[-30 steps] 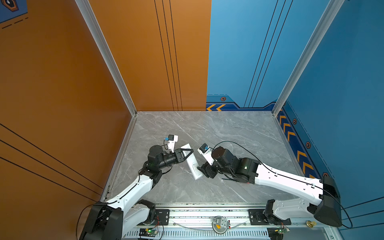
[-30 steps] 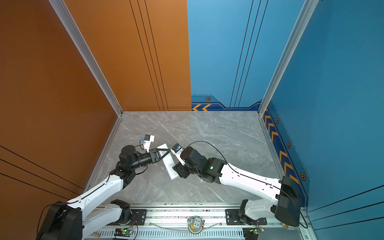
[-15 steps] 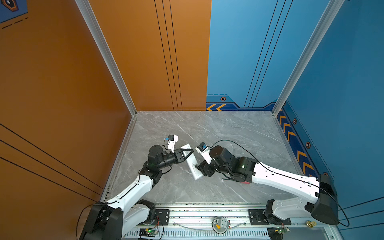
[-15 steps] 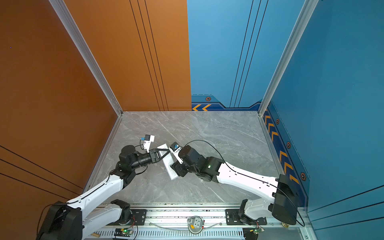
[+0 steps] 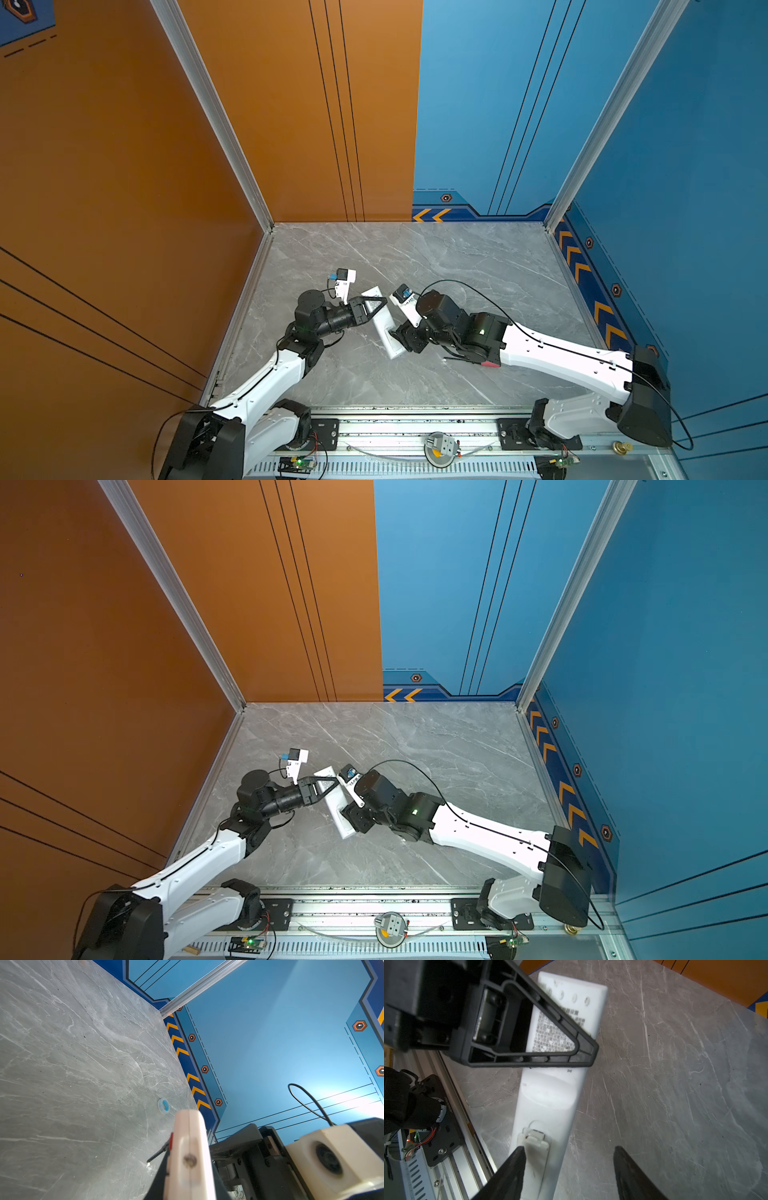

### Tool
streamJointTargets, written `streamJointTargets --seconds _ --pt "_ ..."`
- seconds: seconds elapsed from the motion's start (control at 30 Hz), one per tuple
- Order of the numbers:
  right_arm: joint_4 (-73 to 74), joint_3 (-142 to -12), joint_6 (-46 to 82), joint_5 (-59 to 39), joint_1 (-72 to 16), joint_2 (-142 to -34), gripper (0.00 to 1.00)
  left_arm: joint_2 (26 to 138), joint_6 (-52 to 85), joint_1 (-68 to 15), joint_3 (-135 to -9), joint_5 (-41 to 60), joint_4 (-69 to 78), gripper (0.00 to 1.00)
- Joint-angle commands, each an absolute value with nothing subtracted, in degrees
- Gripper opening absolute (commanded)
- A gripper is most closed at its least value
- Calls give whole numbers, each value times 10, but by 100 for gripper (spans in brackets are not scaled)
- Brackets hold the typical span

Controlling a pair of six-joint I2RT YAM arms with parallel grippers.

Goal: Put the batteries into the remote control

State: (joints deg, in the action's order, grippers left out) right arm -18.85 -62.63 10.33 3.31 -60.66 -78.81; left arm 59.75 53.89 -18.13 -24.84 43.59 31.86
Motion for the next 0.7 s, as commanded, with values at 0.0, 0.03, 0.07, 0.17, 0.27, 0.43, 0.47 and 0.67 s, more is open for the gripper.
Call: streamJointTargets --seconds 0.0,0.03,0.07,0.17,0.27,0.43,0.47,0.67 --pt "-182 -641 109 49 -603 -800 65 583 524 -185 -267 447 321 0" --pt "-182 -641 110 49 -602 -802 65 582 523 -185 -266 446 319 0" --pt "-181 -641 111 49 -602 -804 65 582 522 -185 -267 446 318 0" --pt "-182 -642 112 49 -600 -807 65 582 522 -185 -267 447 318 0" --pt "-182 -642 113 48 -599 -809 65 581 521 -185 -267 449 318 0" --pt "-182 -642 116 48 -598 -814 65 578 518 -184 -267 448 313 0" --pt "-183 -642 116 48 -597 -815 65 577 519 -184 -267 448 313 0" --pt "-186 -644 117 49 -596 -822 65 575 518 -183 -267 448 312 0"
